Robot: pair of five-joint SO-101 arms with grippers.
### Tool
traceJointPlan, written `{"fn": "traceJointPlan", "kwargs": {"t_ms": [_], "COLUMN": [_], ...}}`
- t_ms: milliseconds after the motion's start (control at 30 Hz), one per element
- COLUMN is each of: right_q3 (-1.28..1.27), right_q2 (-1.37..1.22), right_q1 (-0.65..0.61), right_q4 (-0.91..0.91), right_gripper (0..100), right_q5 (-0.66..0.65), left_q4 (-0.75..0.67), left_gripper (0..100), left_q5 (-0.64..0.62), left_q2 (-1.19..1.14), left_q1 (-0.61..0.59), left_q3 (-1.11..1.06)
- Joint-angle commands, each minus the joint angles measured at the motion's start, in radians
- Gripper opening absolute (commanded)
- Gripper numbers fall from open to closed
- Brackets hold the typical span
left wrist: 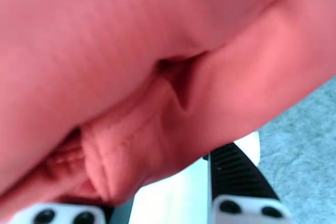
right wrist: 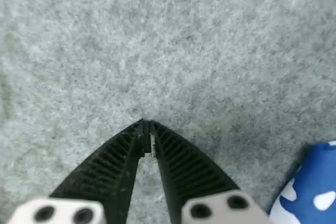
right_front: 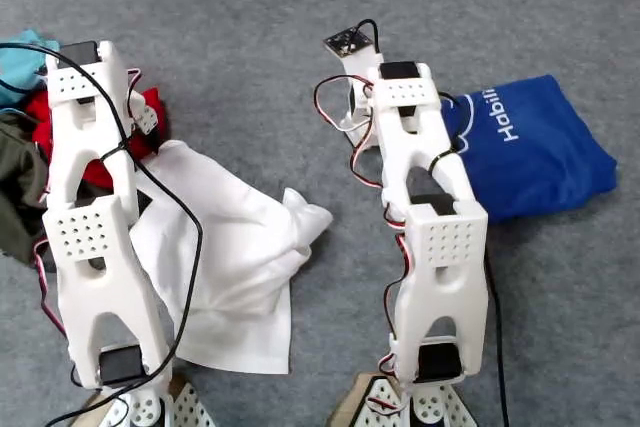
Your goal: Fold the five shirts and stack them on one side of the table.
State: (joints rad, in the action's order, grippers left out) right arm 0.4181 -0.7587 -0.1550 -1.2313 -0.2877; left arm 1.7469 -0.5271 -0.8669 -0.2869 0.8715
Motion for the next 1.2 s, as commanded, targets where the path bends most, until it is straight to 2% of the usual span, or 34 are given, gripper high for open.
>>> {"fn": "traceJointPlan", "kwargs": {"t_ms": [0,567,633,800,967,1167], "right_q3": [0.045,0.045,0.045,0.045,0.047,0.047], "right_q2": [0.004,0.004,0.004,0.004,0.002,-0.001], "right_q1": [0.015,0.015,0.015,0.015,0.015,0.015], "right_q4": [0.018,0.018,0.018,0.018,0.020,0.035], "right_gripper": [1.2,1.2,1.2,1.2,1.2,1.2], "right_q5": [0.005,0.005,0.005,0.005,0.005,0.006], "left_q4": [0.012,0.011,0.011,0.011,0.011,0.012], "left_gripper": [17,17,14,2,2,2], "left_q5": [0.008,0.009,0.009,0.008,0.008,0.008], "left_q2": [0.010,-0.093,-0.093,-0.093,-0.093,-0.065], "left_q1": [-0.017,-0.032,-0.032,-0.031,-0.023,0.040], "left_q3": [0.005,0.014,0.015,0.015,0.015,0.038]}}
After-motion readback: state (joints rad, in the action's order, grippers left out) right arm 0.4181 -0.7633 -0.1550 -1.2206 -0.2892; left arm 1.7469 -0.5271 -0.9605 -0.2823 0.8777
